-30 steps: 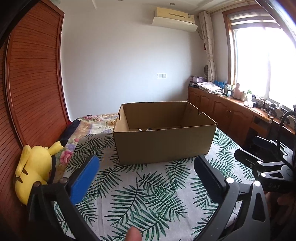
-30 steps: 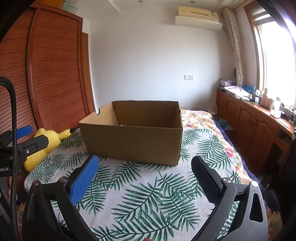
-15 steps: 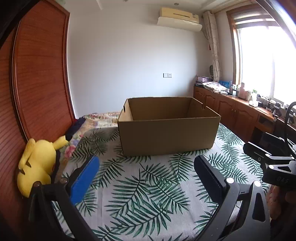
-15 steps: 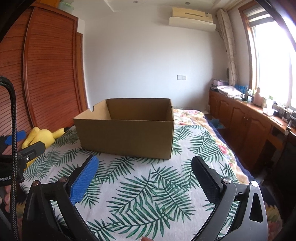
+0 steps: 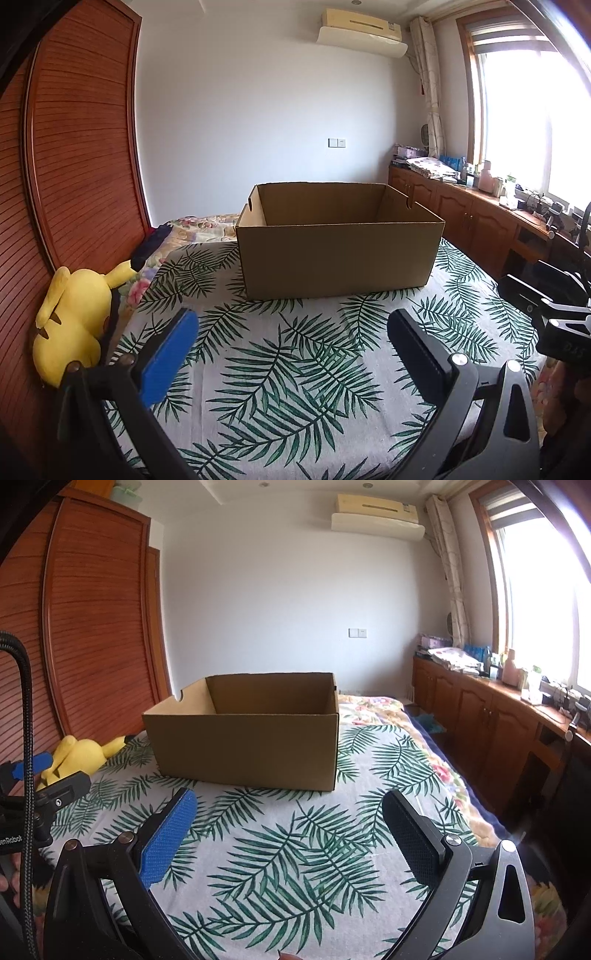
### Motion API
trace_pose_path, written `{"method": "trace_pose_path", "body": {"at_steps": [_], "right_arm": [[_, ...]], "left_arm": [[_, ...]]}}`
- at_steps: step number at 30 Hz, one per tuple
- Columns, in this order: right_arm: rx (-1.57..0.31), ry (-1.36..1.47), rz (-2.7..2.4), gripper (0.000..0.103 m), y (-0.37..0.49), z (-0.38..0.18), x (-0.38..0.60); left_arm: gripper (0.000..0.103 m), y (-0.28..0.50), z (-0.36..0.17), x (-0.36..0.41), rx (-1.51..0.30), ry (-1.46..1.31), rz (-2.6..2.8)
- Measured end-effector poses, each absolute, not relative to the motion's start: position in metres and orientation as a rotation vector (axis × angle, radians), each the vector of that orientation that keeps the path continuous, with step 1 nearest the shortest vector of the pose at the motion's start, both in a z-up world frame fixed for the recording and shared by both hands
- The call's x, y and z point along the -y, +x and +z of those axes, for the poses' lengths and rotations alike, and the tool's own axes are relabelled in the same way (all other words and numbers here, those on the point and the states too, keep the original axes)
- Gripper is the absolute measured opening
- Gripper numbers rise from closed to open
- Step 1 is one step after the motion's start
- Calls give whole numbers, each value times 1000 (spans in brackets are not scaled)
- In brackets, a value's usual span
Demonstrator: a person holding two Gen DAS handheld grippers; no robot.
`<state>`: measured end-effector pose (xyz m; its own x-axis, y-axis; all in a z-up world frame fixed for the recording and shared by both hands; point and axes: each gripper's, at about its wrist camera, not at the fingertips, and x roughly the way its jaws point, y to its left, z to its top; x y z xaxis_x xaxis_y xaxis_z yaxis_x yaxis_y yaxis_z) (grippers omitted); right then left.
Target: Organize snacks
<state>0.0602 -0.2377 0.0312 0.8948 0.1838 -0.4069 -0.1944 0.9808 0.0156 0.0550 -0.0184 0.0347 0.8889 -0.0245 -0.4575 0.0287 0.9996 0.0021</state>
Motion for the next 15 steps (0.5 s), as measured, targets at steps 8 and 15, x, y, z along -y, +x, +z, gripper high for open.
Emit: {"method": "trace_pose_path", "body": {"at_steps": [8,15], "right_arm": [[-416,-21,190,102,60,32,240],[-416,-21,191,102,59,31,241]], "left_arm": [[103,54,35,18,-474,3,-26],[103,53,34,18,-475,6,-24]]}}
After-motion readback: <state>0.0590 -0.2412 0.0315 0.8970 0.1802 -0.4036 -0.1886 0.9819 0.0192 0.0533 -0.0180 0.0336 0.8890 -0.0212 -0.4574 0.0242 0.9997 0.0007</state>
